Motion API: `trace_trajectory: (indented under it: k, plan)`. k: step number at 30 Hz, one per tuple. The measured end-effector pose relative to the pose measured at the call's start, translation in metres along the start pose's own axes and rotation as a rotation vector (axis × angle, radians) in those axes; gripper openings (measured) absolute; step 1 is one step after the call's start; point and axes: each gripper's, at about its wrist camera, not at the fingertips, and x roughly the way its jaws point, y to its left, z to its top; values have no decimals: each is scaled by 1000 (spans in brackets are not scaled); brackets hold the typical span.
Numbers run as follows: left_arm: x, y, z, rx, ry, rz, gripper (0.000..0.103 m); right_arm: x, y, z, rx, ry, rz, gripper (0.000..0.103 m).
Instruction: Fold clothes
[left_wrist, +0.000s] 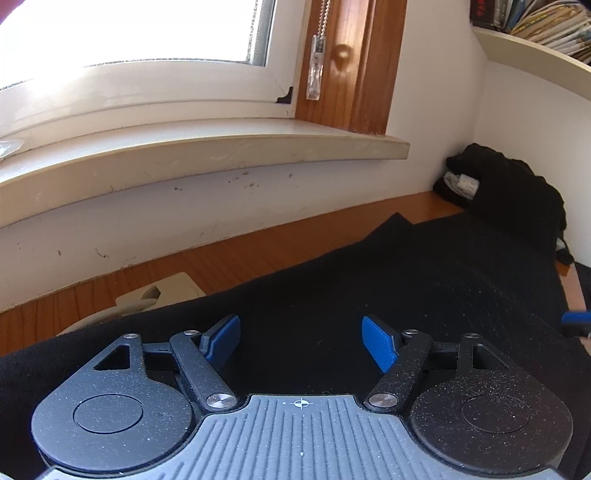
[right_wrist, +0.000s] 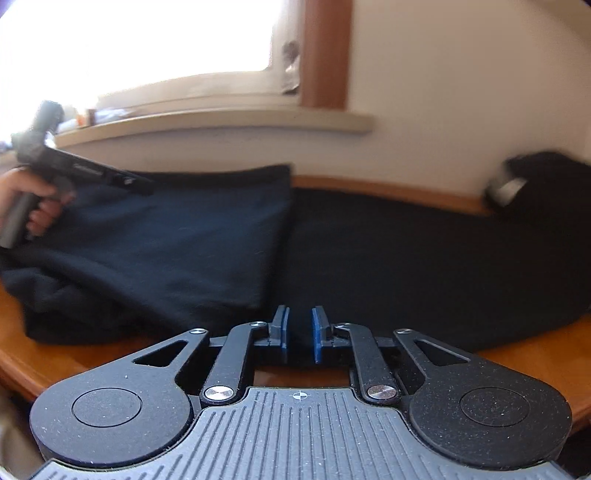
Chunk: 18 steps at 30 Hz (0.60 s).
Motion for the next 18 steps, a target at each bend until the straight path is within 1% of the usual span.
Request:
trace_trajectory:
  k: [1, 2, 4, 6, 7, 8, 10, 12, 14, 18]
  plan:
    - [0, 0, 0, 1, 0, 0, 76, -1, 2, 3, 4, -24, 6, 19]
    - [0, 0, 0, 1, 0, 0, 76, -1, 8, 5, -2, -53, 26, 26]
    - [0, 0, 0, 1, 1, -1, 77, 1, 21, 10, -22, -107, 68, 36]
    - [1, 1, 0, -1, 4, -2, 78, 10, 34, 11, -28, -108, 127, 43]
    - [1, 1, 0, -2, 6, -3, 79, 14, 40, 12, -31, -108, 157, 50]
    - [1, 1, 0, -1, 8, -3, 80, 19, 46, 12, -36, -102, 174, 52]
    - [2, -1, 0, 7, 13, 1, 81, 28, 52, 5, -50, -74, 166, 53]
    - [3, -2, 0, 14, 16, 4, 81, 32, 50, -2, -37, -78, 164, 55]
    - [4, -3, 0, 17, 20, 4, 82, 32, 42, -8, 19, -89, 185, 57]
    - [4, -3, 0, 19, 24, 4, 83, 30, 41, -17, 26, -138, 186, 57]
